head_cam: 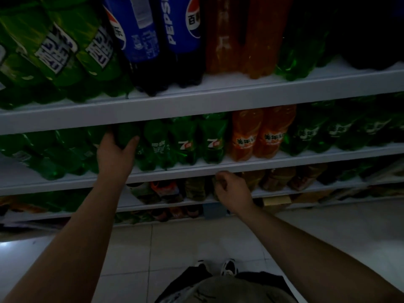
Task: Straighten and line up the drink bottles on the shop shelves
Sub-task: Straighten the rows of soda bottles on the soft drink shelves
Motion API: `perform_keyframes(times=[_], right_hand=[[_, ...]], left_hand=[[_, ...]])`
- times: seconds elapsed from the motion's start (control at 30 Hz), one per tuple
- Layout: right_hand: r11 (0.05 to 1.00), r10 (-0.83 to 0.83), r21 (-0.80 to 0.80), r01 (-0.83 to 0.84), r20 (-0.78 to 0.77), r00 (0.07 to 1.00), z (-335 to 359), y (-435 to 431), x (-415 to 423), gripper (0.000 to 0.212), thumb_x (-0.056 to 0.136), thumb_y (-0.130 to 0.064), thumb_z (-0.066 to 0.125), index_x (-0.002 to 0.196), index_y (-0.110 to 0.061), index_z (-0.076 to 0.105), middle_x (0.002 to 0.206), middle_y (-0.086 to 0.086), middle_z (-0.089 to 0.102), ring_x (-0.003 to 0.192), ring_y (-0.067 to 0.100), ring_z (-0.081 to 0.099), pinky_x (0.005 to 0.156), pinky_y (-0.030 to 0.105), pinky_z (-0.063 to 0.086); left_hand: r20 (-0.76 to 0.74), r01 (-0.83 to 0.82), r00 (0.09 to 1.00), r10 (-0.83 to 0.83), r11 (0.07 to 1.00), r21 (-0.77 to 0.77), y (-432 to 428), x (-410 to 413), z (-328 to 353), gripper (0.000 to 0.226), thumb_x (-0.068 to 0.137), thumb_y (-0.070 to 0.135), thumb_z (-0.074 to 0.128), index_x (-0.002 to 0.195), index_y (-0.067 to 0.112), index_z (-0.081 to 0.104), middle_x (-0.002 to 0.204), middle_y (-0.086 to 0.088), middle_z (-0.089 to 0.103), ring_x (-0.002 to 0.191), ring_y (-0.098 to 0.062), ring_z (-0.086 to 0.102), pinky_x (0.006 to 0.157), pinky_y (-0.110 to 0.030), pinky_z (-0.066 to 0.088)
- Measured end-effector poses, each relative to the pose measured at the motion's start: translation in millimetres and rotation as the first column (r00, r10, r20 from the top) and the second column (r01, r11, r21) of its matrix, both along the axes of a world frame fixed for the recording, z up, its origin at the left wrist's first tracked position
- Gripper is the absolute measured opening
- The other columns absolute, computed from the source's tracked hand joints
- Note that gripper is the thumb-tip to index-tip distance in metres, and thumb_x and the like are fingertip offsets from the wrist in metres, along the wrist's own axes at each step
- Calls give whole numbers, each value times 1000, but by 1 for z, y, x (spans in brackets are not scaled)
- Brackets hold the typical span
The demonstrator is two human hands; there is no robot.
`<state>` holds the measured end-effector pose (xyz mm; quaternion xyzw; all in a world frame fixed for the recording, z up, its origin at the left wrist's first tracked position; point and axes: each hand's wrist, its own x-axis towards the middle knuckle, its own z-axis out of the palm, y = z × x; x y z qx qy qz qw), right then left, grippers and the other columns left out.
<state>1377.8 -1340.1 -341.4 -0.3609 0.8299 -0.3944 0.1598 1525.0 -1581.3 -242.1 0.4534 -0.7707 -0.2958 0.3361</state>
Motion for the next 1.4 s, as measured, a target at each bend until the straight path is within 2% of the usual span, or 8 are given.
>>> perform_keyframes(times=[0.13,0.27,0.43,0.7,1.0,1.2,1.3,1.4], right_hand=[[992,-69,106,66,30,997,-24,21,-13,24,87,-15,59,109,-8,65,102,13,68,92,27,63,79,29,50],[960,-201,213,182,70,977,-43,58,-44,19,89,-21,57,104,-14,66,100,8,67,92,24,62,72,24,45],[908,-327,287,306,26,945,-63,121,-105,20,88,-23,58,104,-15,67,105,10,66,96,29,62,74,26,42],[907,-329,295,301,50,943,-85,257,-239,25,87,-19,59,111,-14,66,105,11,69,97,28,63,69,20,38],[863,-370,385,325,45,928,-120,379,-398,32,86,-13,59,117,-7,62,108,17,68,100,32,62,83,32,48],[833,-522,259,488,80,849,-181,397,-451,47,78,-12,69,121,-2,52,116,21,60,105,36,57,83,34,45],[839,-535,197,507,127,836,-228,397,-469,58,73,-14,75,123,-3,47,117,19,58,105,35,56,85,35,44],[900,-435,84,427,211,875,-276,391,-479,68,71,-18,80,129,-8,46,124,14,55,113,33,53,91,34,42]], left_hand=[[-144,-76,986,80,997,29,37,-2,-36,79,82,29,71,148,13,29,144,-8,44,130,-18,42,108,-29,34],[-171,-104,977,124,987,119,106,-24,-84,69,87,16,65,145,7,29,143,-13,37,126,-25,43,107,-35,38],[19,181,982,-190,957,225,195,-92,-134,42,86,8,63,127,5,52,115,-8,52,103,-25,55,92,-32,44],[219,435,805,-551,800,414,341,-263,-188,37,86,16,64,123,13,61,121,-6,62,110,-22,58,80,-13,33],[255,210,917,-306,915,343,444,-400,-219,62,81,23,69,135,6,44,130,-15,48,121,-30,47,101,-32,36],[278,123,943,-182,969,216,456,-431,-271,82,79,20,73,143,-5,29,144,-26,34,133,-39,36,109,-36,29],[102,184,979,-178,982,-48,477,-440,-309,84,74,16,71,145,4,27,150,-25,22,139,-36,24,114,-36,22],[-100,348,926,-365,925,-153,513,-450,-355,68,80,29,58,141,23,29,148,0,23,138,-17,26,110,-28,26]])
